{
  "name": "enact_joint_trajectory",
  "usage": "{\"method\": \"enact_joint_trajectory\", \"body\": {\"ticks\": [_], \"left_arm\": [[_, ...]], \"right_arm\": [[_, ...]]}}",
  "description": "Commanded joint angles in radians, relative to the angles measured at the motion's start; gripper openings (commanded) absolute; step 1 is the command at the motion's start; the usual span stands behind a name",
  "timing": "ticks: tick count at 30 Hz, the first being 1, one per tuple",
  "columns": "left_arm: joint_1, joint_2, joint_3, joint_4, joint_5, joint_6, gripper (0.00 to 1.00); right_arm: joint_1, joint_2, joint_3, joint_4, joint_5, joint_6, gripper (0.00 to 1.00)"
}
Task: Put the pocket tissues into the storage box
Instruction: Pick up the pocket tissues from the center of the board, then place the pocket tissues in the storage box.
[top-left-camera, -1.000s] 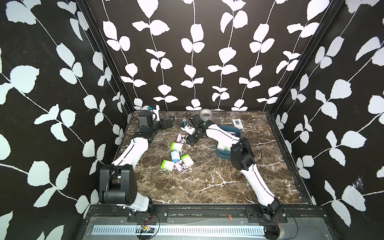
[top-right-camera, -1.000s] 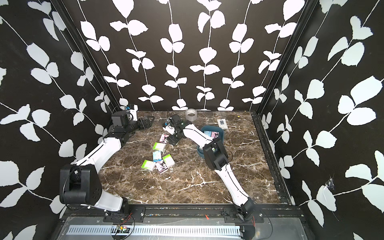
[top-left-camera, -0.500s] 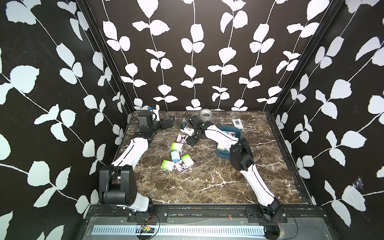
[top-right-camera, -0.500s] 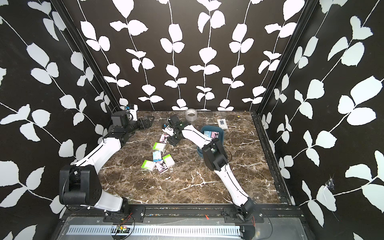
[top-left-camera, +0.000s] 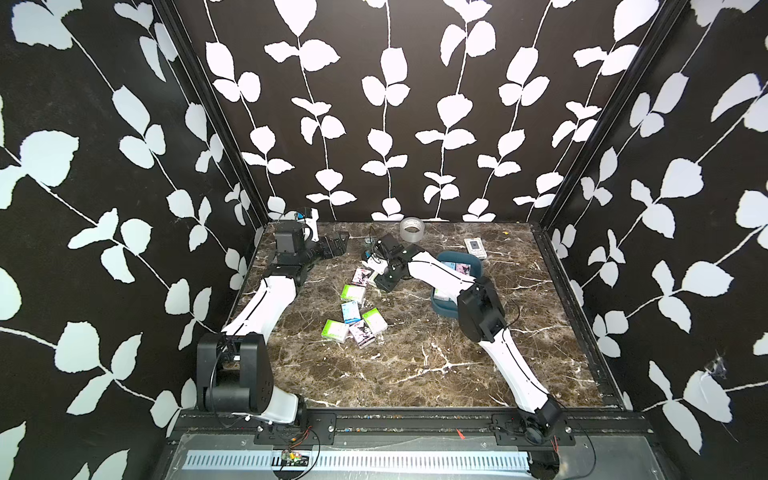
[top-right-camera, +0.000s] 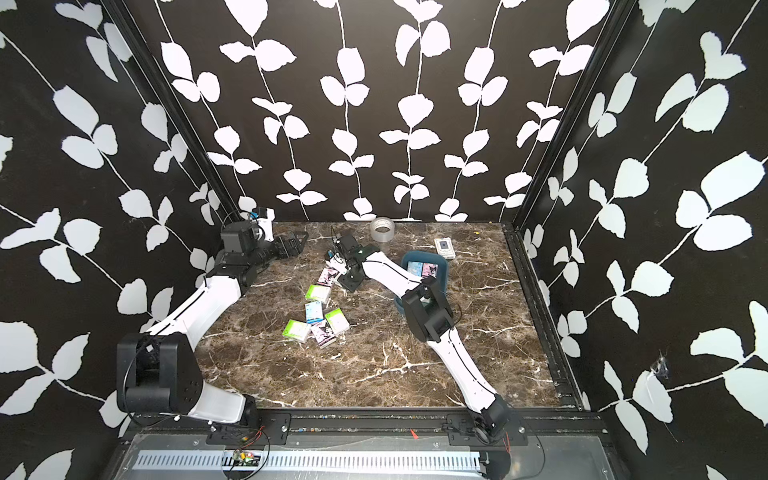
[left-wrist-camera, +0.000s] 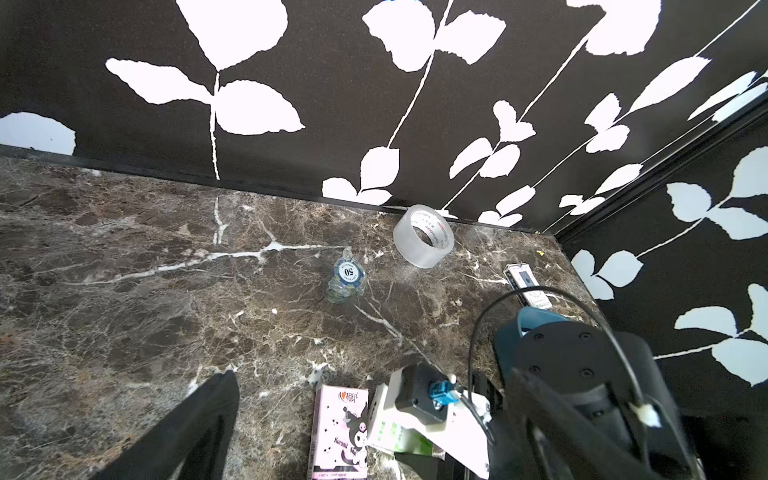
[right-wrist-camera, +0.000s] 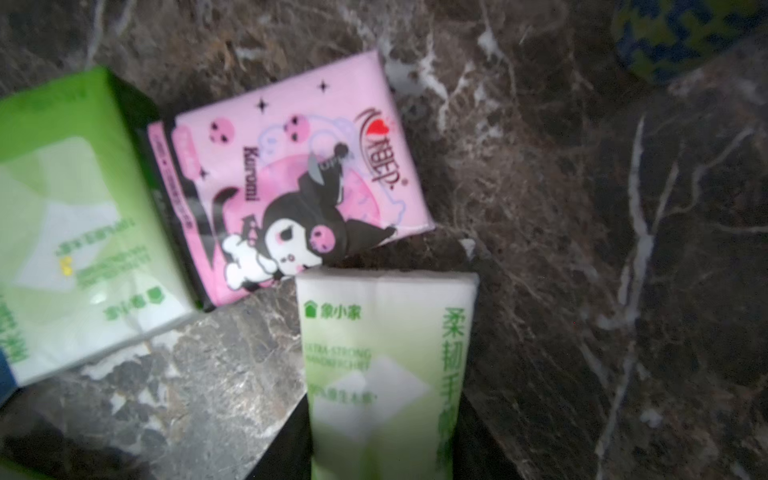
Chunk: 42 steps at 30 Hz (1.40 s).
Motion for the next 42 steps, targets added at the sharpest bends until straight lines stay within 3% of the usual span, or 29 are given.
{"method": "enact_joint_trajectory", "body": {"ticks": [1,5,12,19,25,34,42], "left_arm": [[0.001,-0.034,-0.003,-0.003,0.0,0.011,0.99],[0.001,-0.019,0.007,-0.001,0.013,0.007,0.99],[0.001,0.017,0.02,0.027,0.041,-0.025,0.99],[0.001,0.042,0.028,0.051,0.058,-0.05,0.99],[0.001,0.04,0.038,0.036,0.055,-0.036,0.99],[0.001,0.022,0.037,0.013,0.041,-0.014,0.99],[0.001,0.017,0.037,0.004,0.037,-0.003,0.99]], "right_arm": [[0.005,-0.165,-0.081,0.081,0.022,0.055,0.45],[-0.03,-0.312,-0.207,0.11,0.056,0.147,0.45],[-0.171,-0.63,-0.602,0.188,0.138,0.361,0.42],[-0.297,-0.779,-0.818,0.132,0.214,0.478,0.42],[-0.35,-0.736,-0.806,0.086,0.233,0.575,0.43],[-0.358,-0.565,-0.626,0.035,0.166,0.683,0.43],[-0.358,-0.462,-0.53,0.056,0.132,0.709,0.44]]}}
